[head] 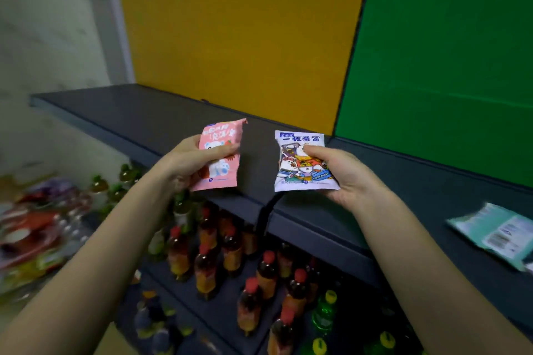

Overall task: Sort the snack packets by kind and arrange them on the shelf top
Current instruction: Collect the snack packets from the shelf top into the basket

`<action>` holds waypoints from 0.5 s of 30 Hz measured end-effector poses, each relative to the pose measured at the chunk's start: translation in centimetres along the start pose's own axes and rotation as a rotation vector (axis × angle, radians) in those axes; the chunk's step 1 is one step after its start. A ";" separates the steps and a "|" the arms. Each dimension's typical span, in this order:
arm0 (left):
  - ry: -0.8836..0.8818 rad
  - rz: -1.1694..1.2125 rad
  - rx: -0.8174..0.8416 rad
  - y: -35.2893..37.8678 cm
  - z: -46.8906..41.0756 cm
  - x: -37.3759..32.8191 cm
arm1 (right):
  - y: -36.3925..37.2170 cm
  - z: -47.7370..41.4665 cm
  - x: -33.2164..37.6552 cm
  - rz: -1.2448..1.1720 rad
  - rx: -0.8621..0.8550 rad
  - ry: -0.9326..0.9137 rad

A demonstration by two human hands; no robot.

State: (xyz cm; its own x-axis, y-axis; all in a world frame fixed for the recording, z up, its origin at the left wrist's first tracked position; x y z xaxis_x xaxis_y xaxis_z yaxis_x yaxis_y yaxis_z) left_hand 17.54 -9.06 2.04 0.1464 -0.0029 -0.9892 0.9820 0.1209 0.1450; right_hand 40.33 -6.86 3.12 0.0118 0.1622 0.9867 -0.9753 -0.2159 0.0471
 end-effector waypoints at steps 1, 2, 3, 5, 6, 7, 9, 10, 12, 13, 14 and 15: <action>0.026 0.018 -0.056 -2.2 1.2 0.2 | 2.0 -0.2 -0.3 0.025 0.039 -0.011; 0.050 0.028 -0.119 -4.4 2.5 0.4 | 4.0 -0.3 -0.6 0.048 0.083 -0.021; 0.074 0.025 -0.181 -6.8 3.8 0.6 | 6.2 -0.5 -1.0 0.065 0.129 -0.028; 0.117 0.013 -0.302 -11.6 6.6 1.1 | 10.7 -0.9 -2.0 0.084 0.224 -0.019; 0.133 0.004 -0.357 -14.0 8.1 1.4 | 13.2 -1.1 -2.5 0.095 0.272 -0.011; 0.148 -0.011 -0.407 -16.5 9.6 1.7 | 15.7 -1.3 -3.3 0.108 0.320 -0.002; 0.152 -0.023 -0.512 -21.3 12.7 2.5 | 21.1 -1.5 -5.2 0.135 0.408 0.014; 0.148 -0.021 -0.565 -23.7 14.4 2.9 | 24.0 -1.5 -6.4 0.151 0.448 0.014; 0.146 -0.035 -0.664 -29.1 17.6 4.2 | 29.9 -1.4 -9.2 0.191 0.531 0.006; 0.140 -0.042 -0.704 -31.9 19.3 5.0 | 32.9 -1.3 -10.7 0.198 0.572 0.019; 0.127 -0.039 -0.746 -34.4 20.9 5.6 | 35.9 -1.1 -12.2 0.196 0.610 0.045; 0.114 -0.030 -0.784 -37.2 22.5 6.2 | 38.9 -1.0 -13.8 0.194 0.641 0.070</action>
State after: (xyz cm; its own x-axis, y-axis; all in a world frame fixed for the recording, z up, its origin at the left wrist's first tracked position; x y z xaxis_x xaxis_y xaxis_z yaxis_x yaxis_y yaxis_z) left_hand -15.37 -35.93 -9.07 0.0668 0.0791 -0.9946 0.6088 0.7866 0.1034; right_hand 2.02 -16.50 -8.79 -0.1861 0.1204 0.9751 -0.6344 -0.7726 -0.0257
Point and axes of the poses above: each hand's wrist, its own z-axis away from the middle knuckle, its own y-axis out of the palm, x = y × z, the point moved 1 cm from there along -z, towards the middle knuckle, and after that the axes turned 11 degrees about z, right-handed, at the moved point
